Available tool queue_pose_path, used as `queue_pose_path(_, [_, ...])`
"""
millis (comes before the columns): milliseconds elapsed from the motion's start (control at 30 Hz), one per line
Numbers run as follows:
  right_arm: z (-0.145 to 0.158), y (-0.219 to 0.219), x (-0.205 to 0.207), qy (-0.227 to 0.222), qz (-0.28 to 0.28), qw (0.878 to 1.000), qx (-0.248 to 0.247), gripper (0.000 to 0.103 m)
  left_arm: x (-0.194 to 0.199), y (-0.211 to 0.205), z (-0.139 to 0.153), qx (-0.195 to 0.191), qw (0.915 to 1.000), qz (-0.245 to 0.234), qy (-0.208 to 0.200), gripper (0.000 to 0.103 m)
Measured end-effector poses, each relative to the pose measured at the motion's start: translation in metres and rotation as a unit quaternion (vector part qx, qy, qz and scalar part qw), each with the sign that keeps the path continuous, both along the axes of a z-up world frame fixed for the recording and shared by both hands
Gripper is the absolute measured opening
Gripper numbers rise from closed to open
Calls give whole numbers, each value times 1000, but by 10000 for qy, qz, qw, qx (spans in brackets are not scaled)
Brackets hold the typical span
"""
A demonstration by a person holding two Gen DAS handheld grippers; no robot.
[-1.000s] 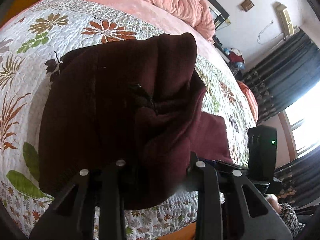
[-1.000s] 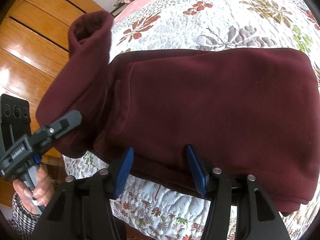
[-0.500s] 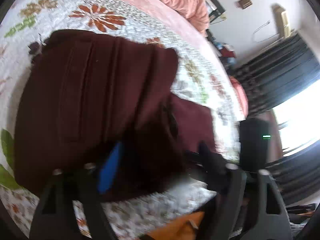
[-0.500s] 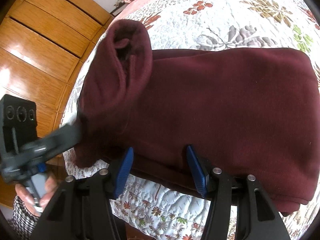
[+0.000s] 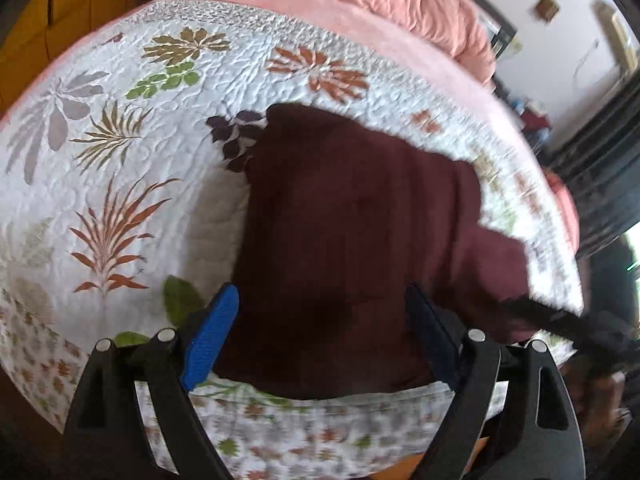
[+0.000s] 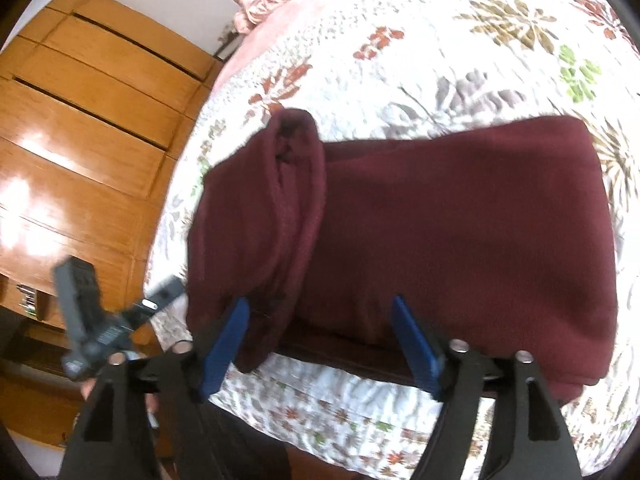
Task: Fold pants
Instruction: 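Grasp the folded trouser end with the right tool and lift it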
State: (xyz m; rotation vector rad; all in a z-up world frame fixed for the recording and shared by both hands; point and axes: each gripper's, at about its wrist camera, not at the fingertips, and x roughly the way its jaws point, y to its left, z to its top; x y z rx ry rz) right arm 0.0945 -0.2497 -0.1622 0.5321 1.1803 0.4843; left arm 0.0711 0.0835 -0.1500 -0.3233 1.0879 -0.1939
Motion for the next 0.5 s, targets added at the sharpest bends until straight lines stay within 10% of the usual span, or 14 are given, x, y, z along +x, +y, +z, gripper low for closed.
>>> queue_pose_path(500, [-26, 80, 31, 486, 566, 9972, -6, 91, -20, 33, -26, -556, 9954, 682, 380, 90])
